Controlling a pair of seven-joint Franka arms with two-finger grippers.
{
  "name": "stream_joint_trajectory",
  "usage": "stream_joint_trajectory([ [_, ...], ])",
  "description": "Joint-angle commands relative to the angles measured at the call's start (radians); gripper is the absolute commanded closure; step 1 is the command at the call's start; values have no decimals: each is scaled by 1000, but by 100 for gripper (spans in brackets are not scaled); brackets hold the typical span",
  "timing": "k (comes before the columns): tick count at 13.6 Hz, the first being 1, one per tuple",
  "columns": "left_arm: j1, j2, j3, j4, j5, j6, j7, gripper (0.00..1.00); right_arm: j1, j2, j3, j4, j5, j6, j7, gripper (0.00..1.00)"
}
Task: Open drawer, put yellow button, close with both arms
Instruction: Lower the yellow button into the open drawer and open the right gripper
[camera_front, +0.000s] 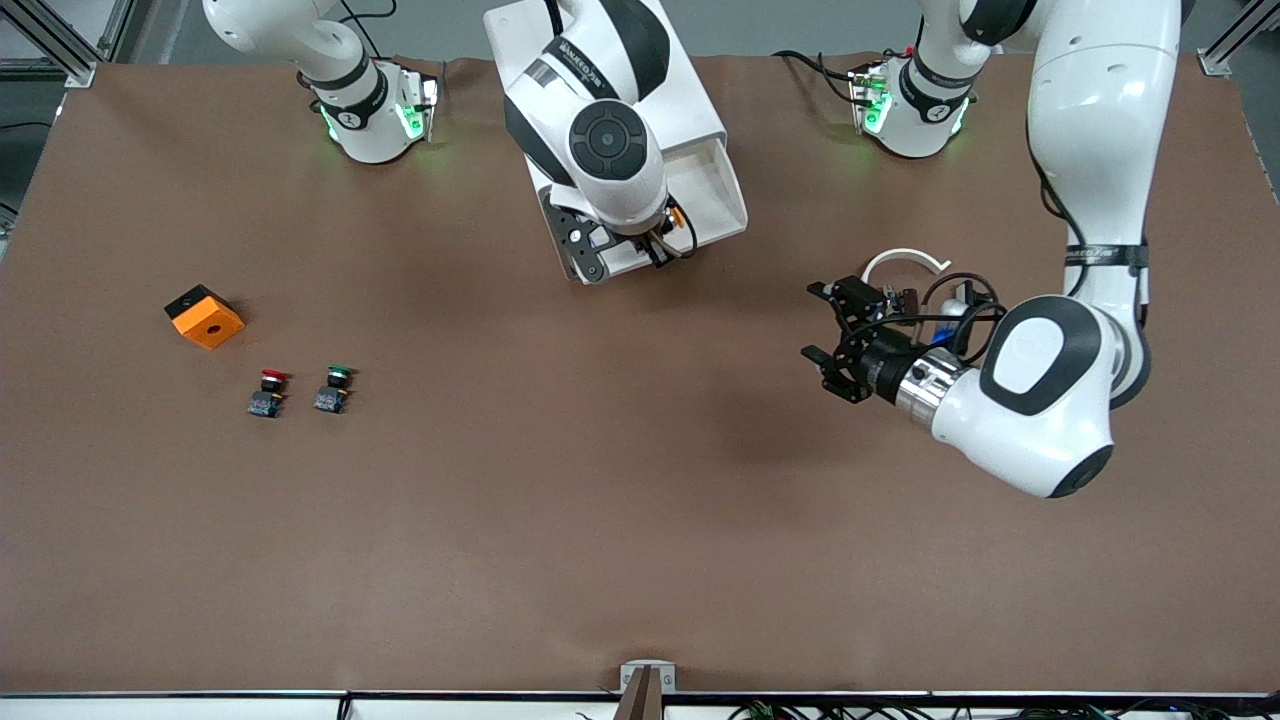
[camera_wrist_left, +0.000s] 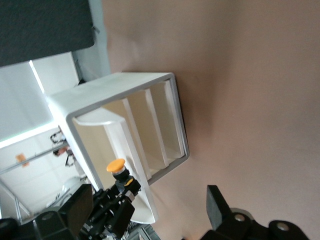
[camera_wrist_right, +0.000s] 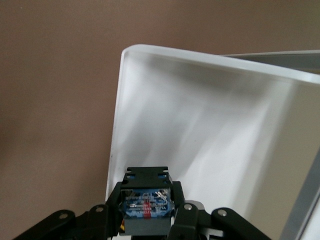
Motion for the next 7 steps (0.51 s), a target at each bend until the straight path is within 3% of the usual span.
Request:
stream_joint_trajectory([
  [1,-23,-17,6,-9,28,20,94,0,13,-1,-4,2,-15,7,17,67],
  [2,-24,-18,6,-9,28,33,131,0,13,-1,-4,2,-15,5,17,61],
  [4,-24,-17,15,-9,39,42,174,0,13,-1,-4,4,-13,4,14,33],
  [5,-18,-17,17,-10,39,45,177,0,13,-1,-4,4,-12,4,14,11],
  [6,-21,-17,17,-10,39,47,177,0,13,-1,-4,5,-12,4,12,0],
  [7,-24,-17,20,-10,42,45,176,0,11,-2,-4,7,-12,4,-3,0],
])
